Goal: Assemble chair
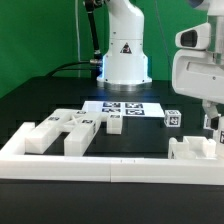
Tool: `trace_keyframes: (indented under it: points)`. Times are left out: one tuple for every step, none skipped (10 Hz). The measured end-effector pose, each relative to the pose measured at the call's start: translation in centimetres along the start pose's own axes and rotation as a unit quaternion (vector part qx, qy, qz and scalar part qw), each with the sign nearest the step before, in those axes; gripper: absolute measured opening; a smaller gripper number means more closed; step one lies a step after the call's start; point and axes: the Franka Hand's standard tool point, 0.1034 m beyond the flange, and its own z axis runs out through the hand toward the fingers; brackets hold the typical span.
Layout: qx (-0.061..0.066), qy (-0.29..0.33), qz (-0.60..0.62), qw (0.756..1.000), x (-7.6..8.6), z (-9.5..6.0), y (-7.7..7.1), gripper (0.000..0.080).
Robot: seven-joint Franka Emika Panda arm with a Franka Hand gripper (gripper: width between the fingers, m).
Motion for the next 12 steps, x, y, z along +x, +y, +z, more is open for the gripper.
trace_keyframes:
  points:
    - [-0.001, -0.001, -0.010, 1.000, -0.07, -0.01, 0.01, 0.0511]
    - [-0.001, -0.001, -0.026, 1.000, -0.30, 0.03, -0.12, 0.0620]
    - [0.001, 0.000, -0.076, 0.997, -0.69, 0.15, -0.33, 0.0640]
    - [0.000, 0.001, -0.140, 0.990, -0.85, 0.10, -0.43, 0.0640]
    - [0.001, 0.002, -0.197, 0.980, -0.85, -0.01, -0.49, 0.0648]
    - [0.001, 0.002, -0.231, 0.973, -0.84, -0.04, -0.50, 0.0648]
    - [0.001, 0.002, -0.258, 0.966, -0.79, -0.04, -0.49, 0.0649]
    - [0.000, 0.002, -0.292, 0.956, -0.77, 0.02, -0.44, 0.0649]
    - [0.000, 0.002, -0.321, 0.947, -0.75, 0.07, -0.41, 0.0649]
    - [0.000, 0.001, -0.362, 0.932, -0.71, 0.11, -0.36, 0.0649]
    - [0.000, 0.001, -0.397, 0.918, -0.67, 0.12, -0.34, 0.0649]
    - [-0.002, 0.003, -0.442, 0.897, -0.57, -0.03, -0.34, 0.0649]
